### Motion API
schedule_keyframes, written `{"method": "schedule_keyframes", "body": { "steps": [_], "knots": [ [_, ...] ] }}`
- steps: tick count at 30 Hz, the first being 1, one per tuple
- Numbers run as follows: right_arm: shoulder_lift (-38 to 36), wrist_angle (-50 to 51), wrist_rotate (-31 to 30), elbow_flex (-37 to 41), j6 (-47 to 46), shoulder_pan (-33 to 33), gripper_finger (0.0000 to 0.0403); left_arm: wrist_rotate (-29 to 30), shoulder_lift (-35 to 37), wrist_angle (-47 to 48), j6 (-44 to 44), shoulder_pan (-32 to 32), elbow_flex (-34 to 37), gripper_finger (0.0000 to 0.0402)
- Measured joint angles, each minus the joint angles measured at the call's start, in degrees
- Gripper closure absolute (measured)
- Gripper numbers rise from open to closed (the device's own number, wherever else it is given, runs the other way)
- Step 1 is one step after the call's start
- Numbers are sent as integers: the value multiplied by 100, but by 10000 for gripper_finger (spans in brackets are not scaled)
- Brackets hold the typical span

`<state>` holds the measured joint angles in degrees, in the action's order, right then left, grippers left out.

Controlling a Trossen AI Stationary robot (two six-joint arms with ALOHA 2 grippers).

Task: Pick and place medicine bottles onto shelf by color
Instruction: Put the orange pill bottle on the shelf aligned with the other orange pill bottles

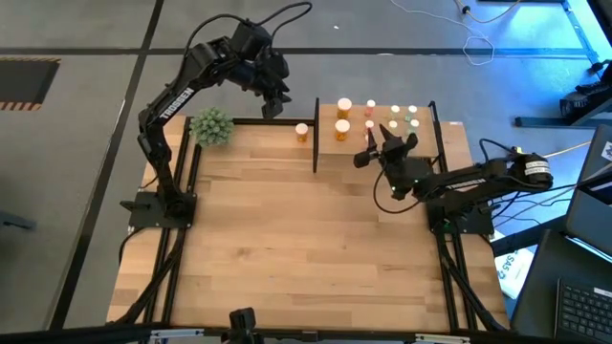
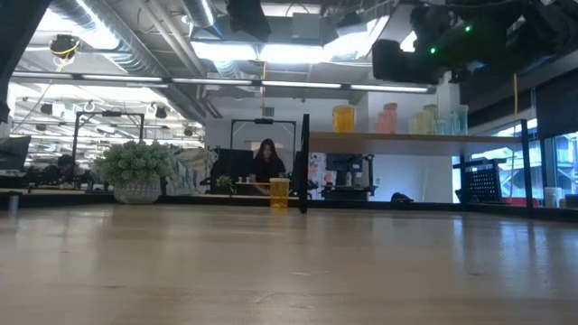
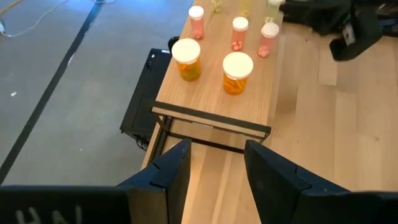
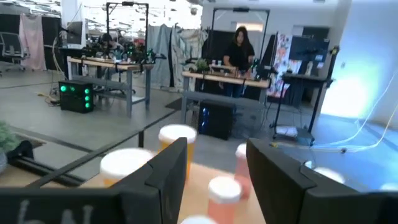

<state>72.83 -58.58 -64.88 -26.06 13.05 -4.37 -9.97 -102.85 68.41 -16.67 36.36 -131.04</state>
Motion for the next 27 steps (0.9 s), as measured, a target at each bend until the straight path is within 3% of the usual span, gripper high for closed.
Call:
{"method": "schedule_keyframes", "body": {
  "steps": [9,14,20,27],
  "knots": [
    [-756,-120,22,-18,941,276,234,7,4,11,11,126,302,257],
    [-1131,138,32,-516,1839,485,234,1,4,-5,158,289,604,257],
    [-1171,1681,-557,-1780,3085,738,234,11,7,-196,164,489,1100,257],
    [-1171,4321,-603,-3403,2517,833,234,-14,-2,-651,166,568,1673,257]
  ]
}}
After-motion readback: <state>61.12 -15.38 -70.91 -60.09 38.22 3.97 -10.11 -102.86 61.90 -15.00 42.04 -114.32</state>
